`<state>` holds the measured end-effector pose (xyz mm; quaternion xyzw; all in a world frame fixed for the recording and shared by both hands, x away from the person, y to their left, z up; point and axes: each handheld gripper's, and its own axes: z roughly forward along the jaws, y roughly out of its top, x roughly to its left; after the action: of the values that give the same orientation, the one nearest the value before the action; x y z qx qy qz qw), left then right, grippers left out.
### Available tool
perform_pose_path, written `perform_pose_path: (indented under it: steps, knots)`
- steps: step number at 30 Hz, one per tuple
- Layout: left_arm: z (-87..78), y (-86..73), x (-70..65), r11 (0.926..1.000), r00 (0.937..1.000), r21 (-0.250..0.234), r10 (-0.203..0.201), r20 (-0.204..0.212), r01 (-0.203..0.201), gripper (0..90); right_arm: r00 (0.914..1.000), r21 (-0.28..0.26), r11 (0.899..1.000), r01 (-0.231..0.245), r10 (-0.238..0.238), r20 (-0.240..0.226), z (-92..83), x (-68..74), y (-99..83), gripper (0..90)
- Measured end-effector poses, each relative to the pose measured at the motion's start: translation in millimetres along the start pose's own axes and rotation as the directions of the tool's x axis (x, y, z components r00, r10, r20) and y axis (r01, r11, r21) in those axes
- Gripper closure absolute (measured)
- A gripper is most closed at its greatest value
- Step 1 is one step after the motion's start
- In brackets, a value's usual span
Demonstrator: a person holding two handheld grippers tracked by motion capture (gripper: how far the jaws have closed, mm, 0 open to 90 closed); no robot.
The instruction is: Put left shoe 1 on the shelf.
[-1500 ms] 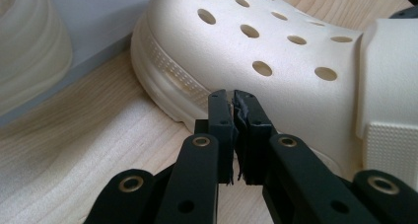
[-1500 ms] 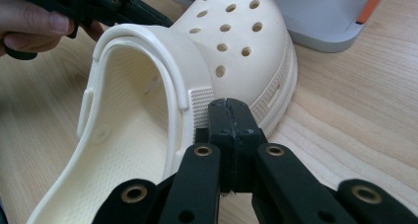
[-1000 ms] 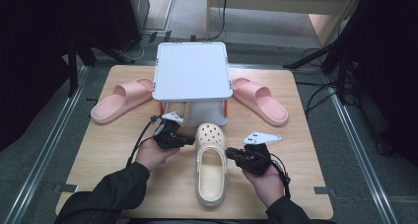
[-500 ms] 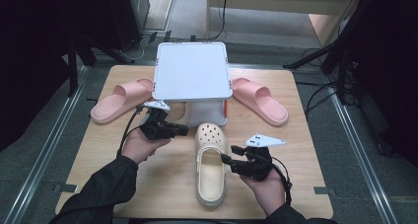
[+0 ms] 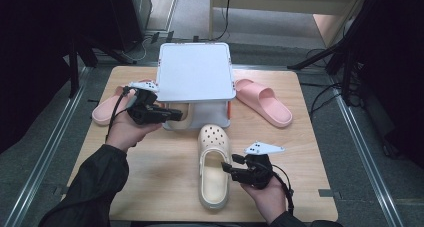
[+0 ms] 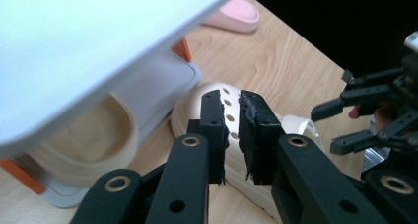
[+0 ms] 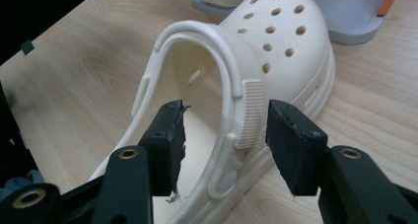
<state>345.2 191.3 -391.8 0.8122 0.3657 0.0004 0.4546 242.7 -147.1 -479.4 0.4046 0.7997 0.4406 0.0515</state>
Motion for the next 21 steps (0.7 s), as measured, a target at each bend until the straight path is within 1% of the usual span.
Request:
perform_pose_path:
  steps: [1, 5, 6, 8, 9, 11, 13, 14, 16, 17, 19, 21]
  knots:
    - [-2.8, 2.5, 1.4, 1.0000, 1.0000, 0.001, 0.007, -0.001, -0.007, 82.0, 1.0000, 0.006, 1.000, -0.002, 0.002, -0.001, 1.1, 1.2, -0.6, 50.1]
    - [-13.1, 14.5, 8.3, 0.9999, 0.9999, -0.007, 0.007, -0.012, -0.007, 83.1, 0.9999, 0.024, 1.000, 0.016, -0.016, 0.004, 5.8, 4.2, -1.8, 50.1]
    - [-14.3, 17.5, 10.4, 1.0000, 0.9999, -0.004, 0.006, -0.012, -0.006, 83.2, 1.0000, 0.029, 1.000, 0.008, -0.008, 0.003, 7.0, 4.7, -2.4, 49.9]
    - [-15.4, 25.6, 17.2, 0.9999, 0.9995, 0.005, 0.011, -0.030, -0.011, 84.1, 0.9998, 0.030, 0.999, 0.012, -0.012, 0.013, 8.7, 3.6, -3.3, 50.0]
    - [-15.1, 27.7, 19.8, 0.9999, 0.9996, 0.007, 0.009, -0.028, -0.009, 84.6, 0.9999, 0.032, 0.999, 0.004, -0.005, 0.011, 9.6, 2.5, -3.8, 50.1]
    - [-13.1, 31.6, 27.0, 0.9999, 0.9993, 0.014, 0.006, -0.037, -0.005, 85.0, 0.9999, 0.033, 0.999, -0.004, 0.004, 0.013, 10.2, 1.2, -4.2, 51.6]
    - [-11.0, 33.3, 32.7, 0.9996, 0.9989, 0.027, 0.005, -0.046, -0.004, 85.5, 0.9997, 0.038, 0.999, -0.004, 0.003, 0.023, 11.5, 0.2, -4.4, 52.7]
    - [-11.4, 33.6, 37.0, 0.9997, 0.9985, 0.025, 0.002, -0.055, -0.001, 85.5, 0.9996, 0.041, 0.999, -0.007, 0.006, 0.027, 13.1, -0.5, -4.4, 52.8]
    - [-13.1, 33.1, 43.9, 0.9999, 0.9984, 0.006, -0.009, -0.056, 0.009, 85.7, 0.9995, 0.050, 0.999, -0.016, 0.014, 0.027, 18.6, -0.9, -4.1, 52.8]
    - [-13.9, 32.6, 47.5, 0.9998, 0.9977, 0.008, -0.016, -0.066, 0.017, 85.9, 0.9995, 0.054, 0.998, -0.019, 0.018, 0.028, 21.1, -0.1, -3.9, 51.3]
    - [-14.4, 30.4, 53.3, 0.9996, 0.9965, 0.008, -0.027, -0.079, 0.027, 86.8, 0.9986, 0.048, 0.999, -0.005, 0.002, 0.053, 25.6, 2.3, -2.9, 51.0]
    - [-15.1, 28.4, 57.1, 0.9994, 0.9963, 0.011, -0.033, -0.080, 0.034, 87.2, 0.9983, 0.044, 0.999, -0.002, -0.001, 0.058, 28.9, 2.3, -1.6, 52.8]
